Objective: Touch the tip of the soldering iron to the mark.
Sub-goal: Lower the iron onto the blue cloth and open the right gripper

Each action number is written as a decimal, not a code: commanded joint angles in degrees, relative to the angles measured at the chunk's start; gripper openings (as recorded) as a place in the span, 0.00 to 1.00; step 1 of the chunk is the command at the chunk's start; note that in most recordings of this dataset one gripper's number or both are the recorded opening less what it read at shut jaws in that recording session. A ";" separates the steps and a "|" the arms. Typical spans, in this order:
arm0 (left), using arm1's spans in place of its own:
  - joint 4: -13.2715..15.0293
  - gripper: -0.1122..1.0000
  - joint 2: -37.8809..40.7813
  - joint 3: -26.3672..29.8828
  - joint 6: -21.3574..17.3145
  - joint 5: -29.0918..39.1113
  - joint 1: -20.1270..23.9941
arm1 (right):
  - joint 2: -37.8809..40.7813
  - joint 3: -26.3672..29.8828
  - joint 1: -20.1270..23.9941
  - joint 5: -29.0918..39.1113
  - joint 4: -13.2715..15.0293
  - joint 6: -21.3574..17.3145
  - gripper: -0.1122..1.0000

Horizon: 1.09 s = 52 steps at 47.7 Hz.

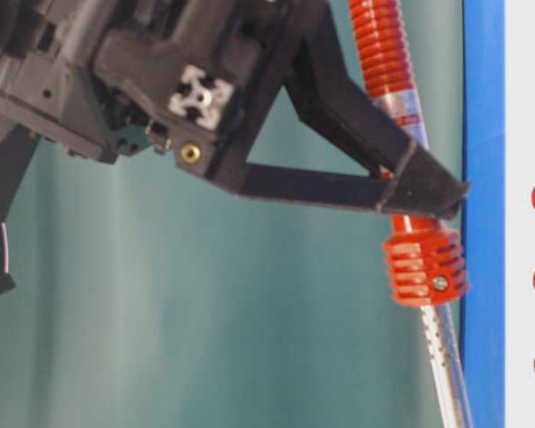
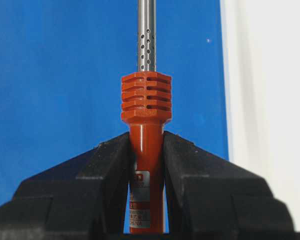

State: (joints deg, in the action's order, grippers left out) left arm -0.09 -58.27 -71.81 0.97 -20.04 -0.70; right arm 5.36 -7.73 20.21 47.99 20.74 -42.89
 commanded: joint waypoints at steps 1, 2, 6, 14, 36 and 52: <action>0.09 0.12 0.26 0.62 0.09 -0.18 0.00 | -0.53 1.05 -0.09 -0.70 0.26 0.00 0.16; 0.09 0.12 0.26 0.62 0.09 -0.18 0.00 | -0.53 0.97 -0.09 -0.79 0.26 0.00 0.16; 0.09 0.12 0.26 0.62 0.09 -0.18 0.00 | -0.26 0.35 -0.18 -1.58 0.26 0.00 0.16; 0.00 0.12 0.26 0.53 0.09 -0.09 0.09 | 0.62 -1.85 -0.35 -6.86 0.26 -0.09 0.16; 0.09 0.12 0.26 0.53 0.09 -0.09 -0.18 | 7.12 -8.17 -1.93 -21.45 -0.09 -0.62 0.16; 0.09 0.12 0.26 0.53 0.09 -0.09 -0.26 | 11.78 -11.51 -3.16 -31.11 -0.09 -0.70 0.16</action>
State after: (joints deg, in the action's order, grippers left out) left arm -0.09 -58.27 -71.81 0.97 -19.78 -0.79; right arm 17.75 -19.51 17.23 18.90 20.65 -43.51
